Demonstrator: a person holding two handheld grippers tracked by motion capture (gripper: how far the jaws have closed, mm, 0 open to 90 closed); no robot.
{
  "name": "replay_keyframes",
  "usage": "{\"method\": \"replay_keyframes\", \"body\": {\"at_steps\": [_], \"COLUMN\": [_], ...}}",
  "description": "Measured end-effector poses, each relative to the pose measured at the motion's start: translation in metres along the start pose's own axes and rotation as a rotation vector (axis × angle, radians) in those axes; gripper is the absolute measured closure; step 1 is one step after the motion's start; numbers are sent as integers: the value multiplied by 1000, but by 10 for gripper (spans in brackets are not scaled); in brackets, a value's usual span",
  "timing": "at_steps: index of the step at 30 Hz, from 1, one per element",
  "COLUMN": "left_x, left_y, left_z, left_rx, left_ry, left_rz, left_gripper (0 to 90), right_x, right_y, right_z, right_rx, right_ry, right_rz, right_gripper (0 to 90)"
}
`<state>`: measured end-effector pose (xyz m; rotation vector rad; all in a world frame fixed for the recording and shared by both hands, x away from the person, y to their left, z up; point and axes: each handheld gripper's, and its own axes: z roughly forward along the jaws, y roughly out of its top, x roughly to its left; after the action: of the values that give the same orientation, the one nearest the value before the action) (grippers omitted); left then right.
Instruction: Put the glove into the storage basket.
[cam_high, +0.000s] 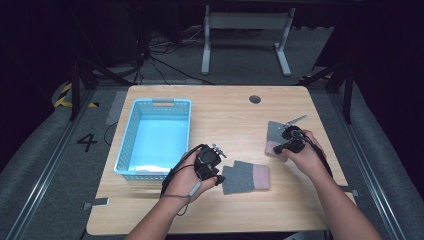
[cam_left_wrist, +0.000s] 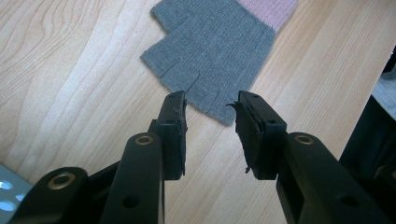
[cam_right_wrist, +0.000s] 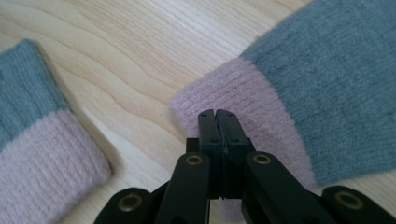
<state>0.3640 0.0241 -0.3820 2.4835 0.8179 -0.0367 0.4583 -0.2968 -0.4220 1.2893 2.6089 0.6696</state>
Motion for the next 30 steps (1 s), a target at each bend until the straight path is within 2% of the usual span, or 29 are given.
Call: {"method": "replay_keyframes", "body": {"at_steps": [9, 17, 30], "left_x": [-1, -1, 0], "left_y": [3, 4, 3], "left_z": [3, 3, 3], "left_rx": [10, 9, 8], "left_ry": [-2, -2, -2], "left_rz": [13, 10, 6], "left_gripper": [627, 625, 619], "right_x": [-13, -22, -31], "right_y": [-22, -32, -43], "right_z": [-14, -20, -28], "right_rx": [11, 8, 27], "right_ry": [-11, -15, -44], "right_rz": [33, 60, 78], "right_gripper": [900, 900, 900]}}
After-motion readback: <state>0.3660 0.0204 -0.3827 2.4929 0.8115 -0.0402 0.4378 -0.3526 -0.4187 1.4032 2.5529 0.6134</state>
